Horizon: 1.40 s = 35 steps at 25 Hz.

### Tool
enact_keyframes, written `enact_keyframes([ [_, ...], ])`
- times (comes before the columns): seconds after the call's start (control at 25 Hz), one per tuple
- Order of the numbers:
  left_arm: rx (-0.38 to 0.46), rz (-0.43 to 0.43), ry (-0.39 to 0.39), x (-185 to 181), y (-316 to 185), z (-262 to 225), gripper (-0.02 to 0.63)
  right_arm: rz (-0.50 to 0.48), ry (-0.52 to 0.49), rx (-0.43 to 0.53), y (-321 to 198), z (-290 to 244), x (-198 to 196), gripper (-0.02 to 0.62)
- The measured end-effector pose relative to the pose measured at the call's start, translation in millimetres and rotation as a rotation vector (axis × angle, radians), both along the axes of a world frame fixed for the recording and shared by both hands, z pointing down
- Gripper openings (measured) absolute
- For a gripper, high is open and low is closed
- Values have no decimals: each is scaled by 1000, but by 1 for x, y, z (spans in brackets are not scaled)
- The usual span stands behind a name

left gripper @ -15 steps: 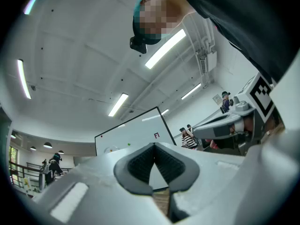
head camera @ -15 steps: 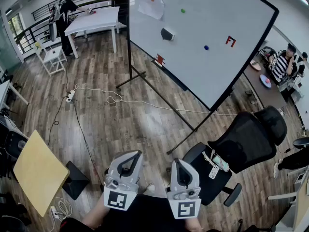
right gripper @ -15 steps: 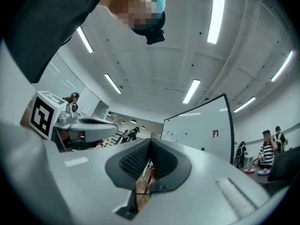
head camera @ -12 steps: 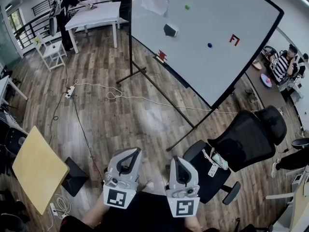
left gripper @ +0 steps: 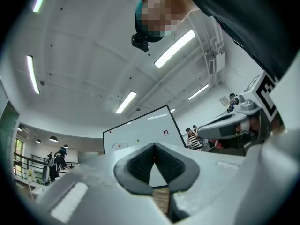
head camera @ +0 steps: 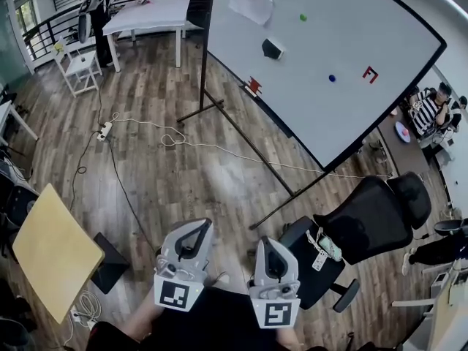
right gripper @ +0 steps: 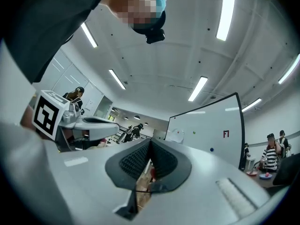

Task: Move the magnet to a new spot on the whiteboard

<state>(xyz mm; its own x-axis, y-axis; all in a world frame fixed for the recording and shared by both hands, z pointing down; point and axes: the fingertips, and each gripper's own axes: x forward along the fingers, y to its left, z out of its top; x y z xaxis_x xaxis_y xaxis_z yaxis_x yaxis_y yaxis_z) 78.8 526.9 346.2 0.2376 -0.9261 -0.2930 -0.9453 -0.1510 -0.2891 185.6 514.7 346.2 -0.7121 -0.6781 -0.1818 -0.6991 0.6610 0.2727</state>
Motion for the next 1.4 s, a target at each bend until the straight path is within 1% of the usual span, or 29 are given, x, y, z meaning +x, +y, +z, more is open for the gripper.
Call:
enact_keyframes([
  [0.24,8,14,5,-25,-2,1,2,5,16,-9,-1,4,-27,0],
  [0.52,24,59,-8,-47,-1,4,2,9,-30,2,-1,2,-55,2],
  [0.8,24,41,-12,-87,1,8,2,60,0,25,-4,11,-82,2],
  [0.92,15,41,-6,-95,-3,11,2,75,29,18,-10,16,-89,2],
  [1.04,11,50,-12,-98,-9,13,2,75,9,24,-14,13,-93,2],
  [1.12,15,50,-12,-100,-16,14,2,68,8,36,-20,12,-95,2],
  [1.24,22,40,-6,-101,-31,16,2,67,32,33,-38,20,-94,2],
  [1.4,13,17,-10,-106,-59,20,2,58,2,32,-74,18,-97,2],
])
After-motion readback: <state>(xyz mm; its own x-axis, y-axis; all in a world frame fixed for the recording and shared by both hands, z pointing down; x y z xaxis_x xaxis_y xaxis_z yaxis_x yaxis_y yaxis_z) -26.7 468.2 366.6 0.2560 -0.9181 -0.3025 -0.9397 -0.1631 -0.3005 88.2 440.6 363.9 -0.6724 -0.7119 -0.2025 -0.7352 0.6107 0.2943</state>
